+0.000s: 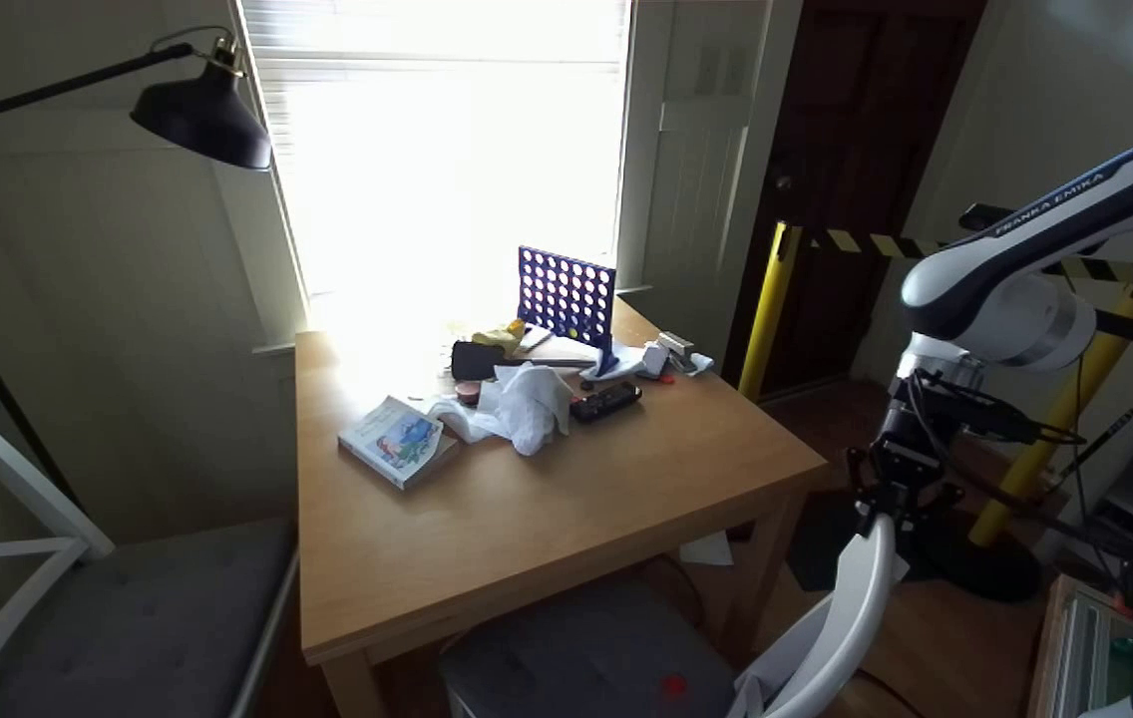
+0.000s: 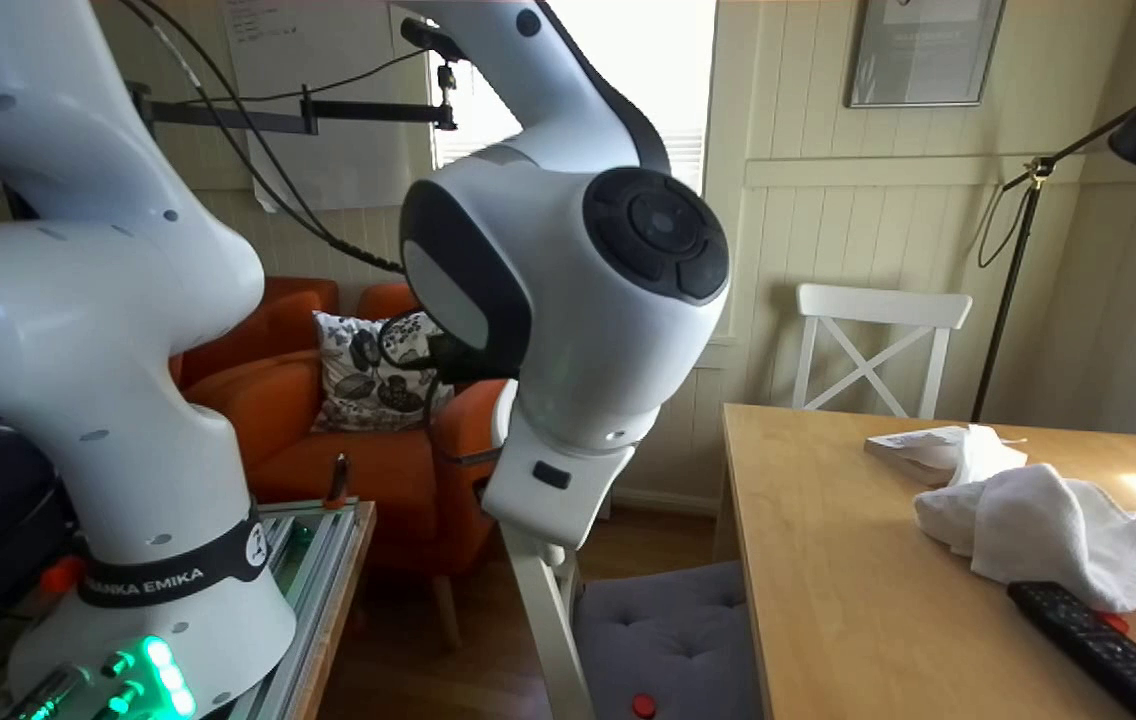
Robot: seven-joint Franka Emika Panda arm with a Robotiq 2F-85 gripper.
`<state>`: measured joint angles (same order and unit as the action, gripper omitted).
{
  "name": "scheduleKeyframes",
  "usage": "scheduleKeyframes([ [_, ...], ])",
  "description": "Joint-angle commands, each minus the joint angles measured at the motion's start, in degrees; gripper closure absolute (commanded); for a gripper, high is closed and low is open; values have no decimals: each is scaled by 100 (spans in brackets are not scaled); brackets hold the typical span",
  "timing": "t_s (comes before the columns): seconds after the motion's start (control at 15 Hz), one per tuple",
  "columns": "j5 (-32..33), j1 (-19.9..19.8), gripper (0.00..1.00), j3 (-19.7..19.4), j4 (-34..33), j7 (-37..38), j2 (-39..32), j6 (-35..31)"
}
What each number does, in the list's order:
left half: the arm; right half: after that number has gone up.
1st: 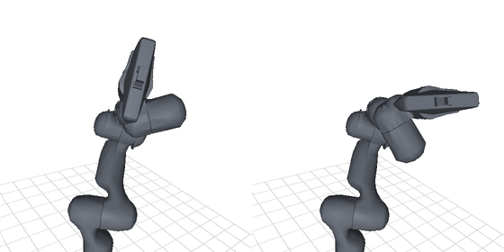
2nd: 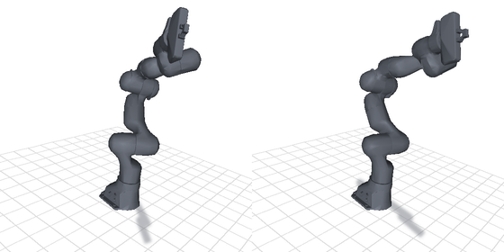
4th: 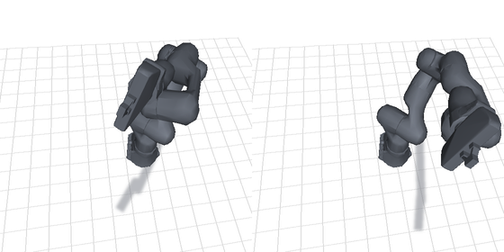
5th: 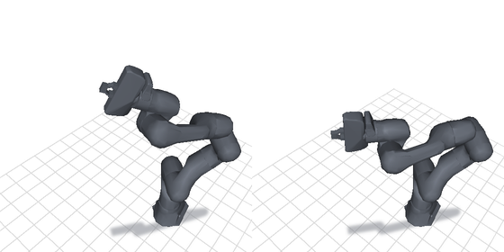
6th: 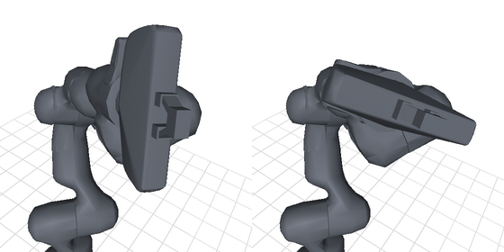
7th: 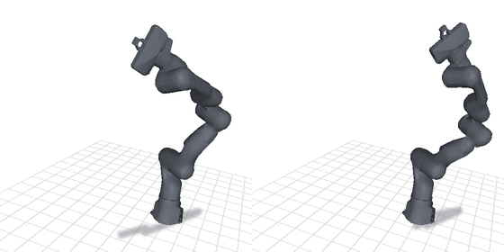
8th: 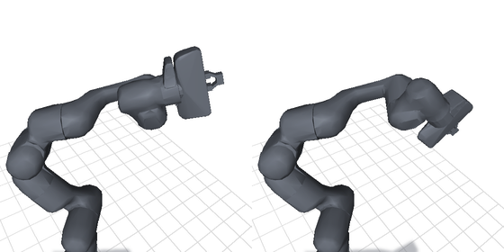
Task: Pull out the chair
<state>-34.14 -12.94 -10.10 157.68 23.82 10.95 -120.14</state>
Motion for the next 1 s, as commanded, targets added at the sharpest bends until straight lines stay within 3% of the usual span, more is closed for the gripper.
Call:
scheduleKeyframes([
  [0.0,956,-395,93,-222,-24,428,562,677],
  [0.93,2222,-944,93,-570,-326,72,398,769],
])
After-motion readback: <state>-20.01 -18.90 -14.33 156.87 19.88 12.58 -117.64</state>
